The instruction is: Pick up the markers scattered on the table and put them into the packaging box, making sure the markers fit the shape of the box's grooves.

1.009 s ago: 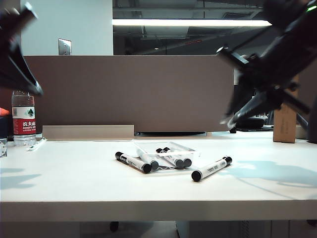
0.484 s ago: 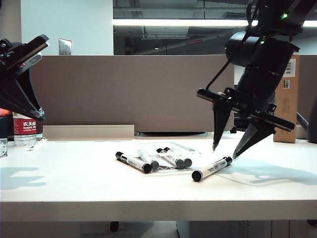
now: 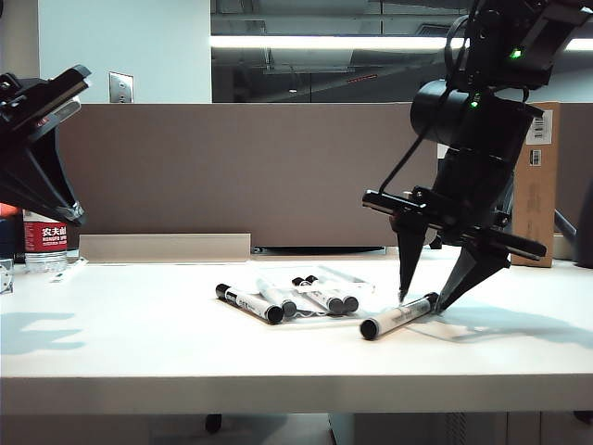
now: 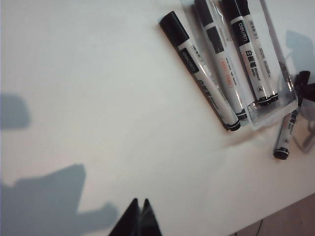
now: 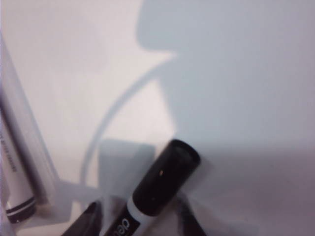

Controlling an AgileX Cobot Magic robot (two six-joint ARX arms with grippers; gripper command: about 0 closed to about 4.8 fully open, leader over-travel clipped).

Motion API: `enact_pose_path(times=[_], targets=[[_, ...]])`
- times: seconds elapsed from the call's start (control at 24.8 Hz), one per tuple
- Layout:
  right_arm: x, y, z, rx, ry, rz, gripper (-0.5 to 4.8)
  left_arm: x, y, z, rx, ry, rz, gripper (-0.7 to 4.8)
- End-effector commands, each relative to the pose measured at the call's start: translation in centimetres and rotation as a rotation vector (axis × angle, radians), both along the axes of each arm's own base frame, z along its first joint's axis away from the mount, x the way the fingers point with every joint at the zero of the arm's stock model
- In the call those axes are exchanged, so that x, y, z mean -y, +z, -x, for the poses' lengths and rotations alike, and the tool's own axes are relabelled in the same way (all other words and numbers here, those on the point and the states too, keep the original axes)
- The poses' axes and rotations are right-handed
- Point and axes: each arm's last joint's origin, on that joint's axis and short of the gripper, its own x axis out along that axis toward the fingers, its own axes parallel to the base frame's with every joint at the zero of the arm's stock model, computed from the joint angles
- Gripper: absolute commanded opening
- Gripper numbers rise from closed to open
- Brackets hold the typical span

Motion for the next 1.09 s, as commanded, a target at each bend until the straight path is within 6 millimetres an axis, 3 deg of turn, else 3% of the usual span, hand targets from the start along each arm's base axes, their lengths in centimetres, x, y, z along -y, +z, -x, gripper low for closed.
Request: enact_pose_path(times=[0.04, 0.44, 0.69, 1.09], targets=[[-0.2, -0.6, 0.0, -0.022, -0.009, 0.019, 1.93, 0.0, 0.2, 0.0, 0.007, -0.005, 0.003, 0.01], [-0.3, -0.7, 0.2, -0.011, 0.014, 0.065, -0.08, 0.0, 0.2, 0.0, 0.003, -0.008, 0.003, 0.04], [0.1, 0.2, -0.4, 0.019, 0.011, 0.062, -0.08, 0.1, 0.2, 0.1, 0.000, -0.018, 0.015, 0.04], [-1.3, 7.3, -3.8, 0.259, 0.034, -0.098, -0.08, 0.1, 0.2, 0.1, -0.005, -0.032, 0.036, 0.04]])
